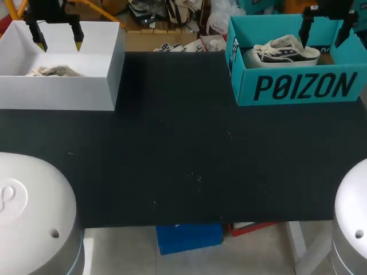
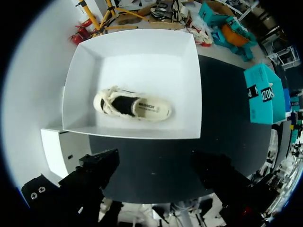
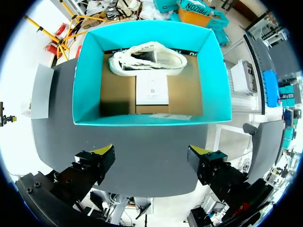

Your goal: Take the shoe out of the shoebox, open the shoe tongue, remove and reinsert the insole, then place the shoe into the shoebox

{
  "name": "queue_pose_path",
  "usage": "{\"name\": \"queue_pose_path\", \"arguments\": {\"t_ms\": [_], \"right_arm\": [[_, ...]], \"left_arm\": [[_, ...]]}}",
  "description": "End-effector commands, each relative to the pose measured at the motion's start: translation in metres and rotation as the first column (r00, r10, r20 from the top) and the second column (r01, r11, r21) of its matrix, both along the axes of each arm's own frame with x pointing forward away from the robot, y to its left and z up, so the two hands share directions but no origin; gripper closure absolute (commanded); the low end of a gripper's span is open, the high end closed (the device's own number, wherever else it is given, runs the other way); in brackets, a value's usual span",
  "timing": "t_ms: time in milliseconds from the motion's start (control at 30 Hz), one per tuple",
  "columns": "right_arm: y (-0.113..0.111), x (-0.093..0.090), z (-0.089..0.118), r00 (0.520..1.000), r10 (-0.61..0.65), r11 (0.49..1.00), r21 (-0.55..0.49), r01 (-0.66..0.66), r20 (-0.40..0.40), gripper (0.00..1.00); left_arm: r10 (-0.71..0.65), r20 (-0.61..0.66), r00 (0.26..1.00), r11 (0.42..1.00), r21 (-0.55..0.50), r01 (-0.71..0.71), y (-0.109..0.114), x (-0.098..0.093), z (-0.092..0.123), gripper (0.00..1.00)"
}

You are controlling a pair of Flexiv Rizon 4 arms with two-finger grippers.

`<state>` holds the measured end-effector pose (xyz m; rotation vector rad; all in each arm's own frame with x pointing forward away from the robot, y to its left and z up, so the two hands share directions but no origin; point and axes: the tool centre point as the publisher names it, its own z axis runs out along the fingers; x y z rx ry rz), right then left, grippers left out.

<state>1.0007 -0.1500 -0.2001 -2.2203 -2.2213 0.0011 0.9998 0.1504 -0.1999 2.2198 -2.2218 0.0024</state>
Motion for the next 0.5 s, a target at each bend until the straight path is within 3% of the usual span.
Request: {"name": "queue_pose_path", "arguments": {"t_ms": [33,133,200,233,267,300,333,367,500], "right_arm": [[0.0,0.0,0.0,1.0,0.0,1.0,0.0,0.0,0.0,0.0],[0.0,0.0,0.0,1.0,0.0,1.0,0.0,0.0,0.0,0.0],[0.003,0.009,-0.002,0.978,0.207,0.976,-0.069,-0.205,0.025,0.0],[0.002,0.012,0.002,0.944,0.32,0.944,-0.111,-0.31,0.08,0.0],[0.004,0.014,0.006,0.871,0.481,0.873,-0.145,-0.465,0.101,0.0],[0.006,0.012,0.01,0.766,0.635,0.766,-0.205,-0.609,0.098,0.0],[0.005,0.009,0.014,0.659,0.743,0.665,-0.226,-0.712,0.112,0.0],[0.003,0.002,0.019,0.522,0.842,0.54,-0.227,-0.811,0.138,0.0],[0.003,0.002,0.019,0.522,0.842,0.54,-0.227,-0.811,0.138,0.0]], "left_arm": [[0.0,0.0,1.0,1.0,0.0,0.0,0.0,0.0,0.0,0.0],[0.0,0.0,1.0,1.0,0.0,0.0,0.0,0.0,0.0,0.0],[0.0,0.0,1.0,1.0,0.0,0.0,0.0,0.0,0.0,0.0],[0.0,0.0,1.0,1.0,0.0,0.0,0.0,0.0,0.0,0.0],[0.0,0.0,1.0,1.0,0.0,0.0,0.0,0.0,0.0,0.0],[0.0,0.0,1.0,1.0,0.0,0.0,0.0,0.0,0.0,0.0],[0.0,0.0,1.0,1.0,0.0,0.0,0.0,0.0,0.0,0.0],[0.0,0.0,1.0,1.0,0.0,0.0,0.0,0.0,0.0,0.0],[0.0,0.0,1.0,1.0,0.0,0.0,0.0,0.0,0.0,0.0]]}}
